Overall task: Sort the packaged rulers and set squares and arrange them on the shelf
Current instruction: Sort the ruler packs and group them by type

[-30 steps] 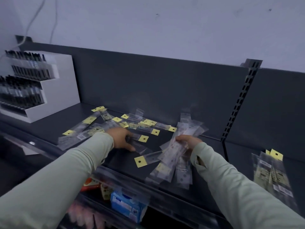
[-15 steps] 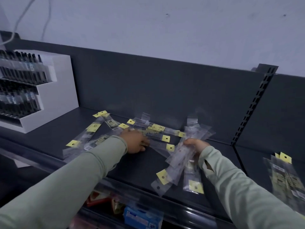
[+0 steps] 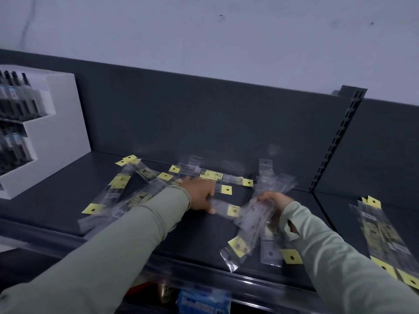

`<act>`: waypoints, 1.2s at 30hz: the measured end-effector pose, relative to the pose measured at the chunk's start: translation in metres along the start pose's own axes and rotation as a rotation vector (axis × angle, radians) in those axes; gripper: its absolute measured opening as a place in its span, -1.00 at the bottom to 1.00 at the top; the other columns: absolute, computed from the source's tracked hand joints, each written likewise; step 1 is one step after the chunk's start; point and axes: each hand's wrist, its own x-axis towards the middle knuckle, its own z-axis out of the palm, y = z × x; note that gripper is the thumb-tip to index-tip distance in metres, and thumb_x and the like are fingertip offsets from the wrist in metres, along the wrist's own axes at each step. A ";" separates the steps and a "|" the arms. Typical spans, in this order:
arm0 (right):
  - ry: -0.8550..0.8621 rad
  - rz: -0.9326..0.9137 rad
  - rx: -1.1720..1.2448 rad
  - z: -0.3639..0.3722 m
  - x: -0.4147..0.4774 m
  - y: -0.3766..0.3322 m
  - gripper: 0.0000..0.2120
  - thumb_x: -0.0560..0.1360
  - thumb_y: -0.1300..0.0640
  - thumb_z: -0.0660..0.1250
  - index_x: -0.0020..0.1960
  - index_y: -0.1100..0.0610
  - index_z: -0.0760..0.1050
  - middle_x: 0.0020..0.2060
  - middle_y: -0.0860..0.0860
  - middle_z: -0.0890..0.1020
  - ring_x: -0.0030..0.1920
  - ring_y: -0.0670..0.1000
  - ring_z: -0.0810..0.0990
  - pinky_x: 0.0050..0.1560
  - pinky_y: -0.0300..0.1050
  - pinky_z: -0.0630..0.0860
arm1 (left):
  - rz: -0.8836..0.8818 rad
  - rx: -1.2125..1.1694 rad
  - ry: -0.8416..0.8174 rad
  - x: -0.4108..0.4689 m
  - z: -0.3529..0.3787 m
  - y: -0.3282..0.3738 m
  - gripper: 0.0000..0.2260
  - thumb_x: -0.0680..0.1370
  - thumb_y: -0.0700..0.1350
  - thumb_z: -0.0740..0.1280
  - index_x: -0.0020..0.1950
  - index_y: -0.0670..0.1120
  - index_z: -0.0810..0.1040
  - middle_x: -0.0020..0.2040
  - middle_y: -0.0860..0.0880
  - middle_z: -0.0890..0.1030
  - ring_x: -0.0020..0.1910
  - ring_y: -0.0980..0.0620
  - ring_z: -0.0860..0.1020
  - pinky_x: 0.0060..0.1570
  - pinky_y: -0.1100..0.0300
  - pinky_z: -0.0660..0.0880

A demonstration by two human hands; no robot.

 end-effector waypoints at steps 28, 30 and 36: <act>0.046 -0.096 0.236 0.021 0.009 -0.008 -0.47 0.25 0.21 0.56 0.16 0.35 0.51 -0.16 0.18 0.64 -0.28 0.13 0.61 -0.28 -0.09 0.53 | 0.089 -0.350 0.003 0.022 -0.011 0.020 -0.62 0.53 0.17 0.29 -0.33 -0.09 0.47 -0.35 -0.04 0.41 -0.32 0.01 0.39 -0.13 0.11 0.41; 0.049 -0.071 0.227 0.018 0.010 -0.008 -0.60 0.31 0.25 0.51 0.09 0.34 0.51 -0.23 0.16 0.61 -0.33 0.11 0.58 -0.33 -0.12 0.50 | -0.013 -0.167 0.137 0.029 -0.019 0.006 -0.72 0.60 0.06 0.22 -0.15 -0.11 0.52 -0.16 -0.05 0.53 -0.17 -0.01 0.48 0.00 0.06 0.42; 0.029 -0.030 0.267 0.009 0.018 -0.006 -0.77 0.34 0.30 0.45 -0.03 0.30 0.52 -0.37 0.13 0.61 -0.56 0.03 0.57 -0.49 -0.20 0.50 | -0.209 0.154 0.035 0.063 -0.012 -0.036 -0.65 0.60 0.04 0.17 0.35 -0.04 0.38 0.33 -0.06 0.45 0.29 -0.09 0.42 0.31 -0.04 0.31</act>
